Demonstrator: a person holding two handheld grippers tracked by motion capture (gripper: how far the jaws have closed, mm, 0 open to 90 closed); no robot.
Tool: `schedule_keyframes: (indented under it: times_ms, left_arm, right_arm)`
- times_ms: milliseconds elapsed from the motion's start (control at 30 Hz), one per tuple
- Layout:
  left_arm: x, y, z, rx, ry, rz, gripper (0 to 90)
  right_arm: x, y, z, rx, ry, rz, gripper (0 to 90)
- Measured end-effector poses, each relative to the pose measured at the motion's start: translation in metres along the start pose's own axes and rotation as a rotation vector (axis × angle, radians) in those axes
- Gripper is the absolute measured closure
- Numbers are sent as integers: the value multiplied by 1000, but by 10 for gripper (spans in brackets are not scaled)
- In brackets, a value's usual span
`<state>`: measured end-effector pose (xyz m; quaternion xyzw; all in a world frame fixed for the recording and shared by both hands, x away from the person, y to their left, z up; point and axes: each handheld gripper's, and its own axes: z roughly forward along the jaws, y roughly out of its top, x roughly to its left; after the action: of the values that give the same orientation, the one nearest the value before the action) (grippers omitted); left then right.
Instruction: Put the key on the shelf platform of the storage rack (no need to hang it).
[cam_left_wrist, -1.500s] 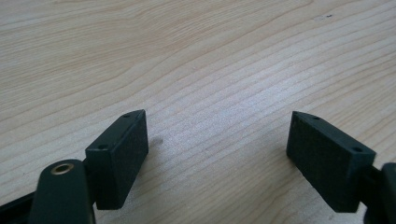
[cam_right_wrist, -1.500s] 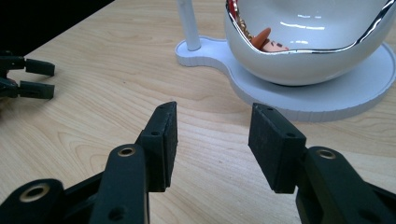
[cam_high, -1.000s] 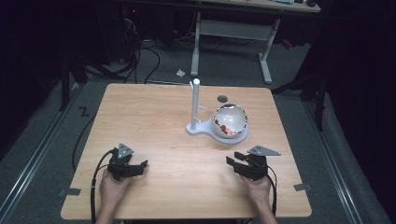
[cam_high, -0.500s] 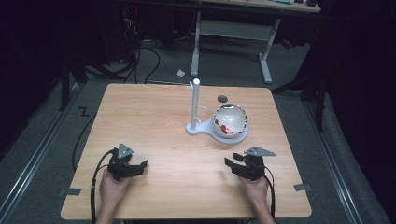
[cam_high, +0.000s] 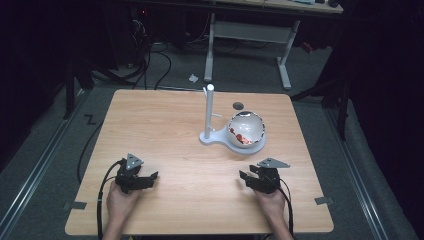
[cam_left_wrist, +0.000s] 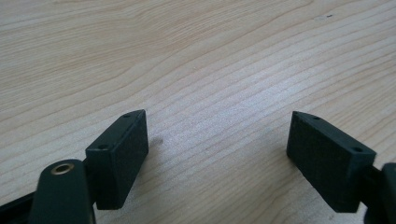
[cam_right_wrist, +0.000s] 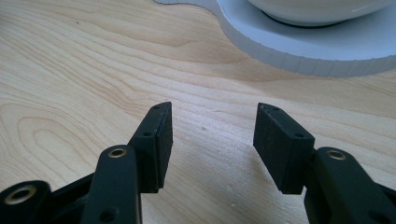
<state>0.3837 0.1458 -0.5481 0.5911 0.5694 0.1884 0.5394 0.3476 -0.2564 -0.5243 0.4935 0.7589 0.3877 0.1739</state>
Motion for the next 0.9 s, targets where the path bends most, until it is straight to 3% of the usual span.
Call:
schedule_keyframes:
  times_ms: [400, 500, 900]
  left_arm:
    - [0, 0, 0, 0, 0, 0, 210]
    - [0, 0, 0, 0, 1, 0, 210]
    - [0, 0, -1, 0, 3, -1, 210]
  right_arm:
    - [4, -2, 8, 43, -66, -51, 446]
    - [7, -2, 9, 53, -101, -101, 428]
    - [6, -2, 9, 59, -107, -88, 381]
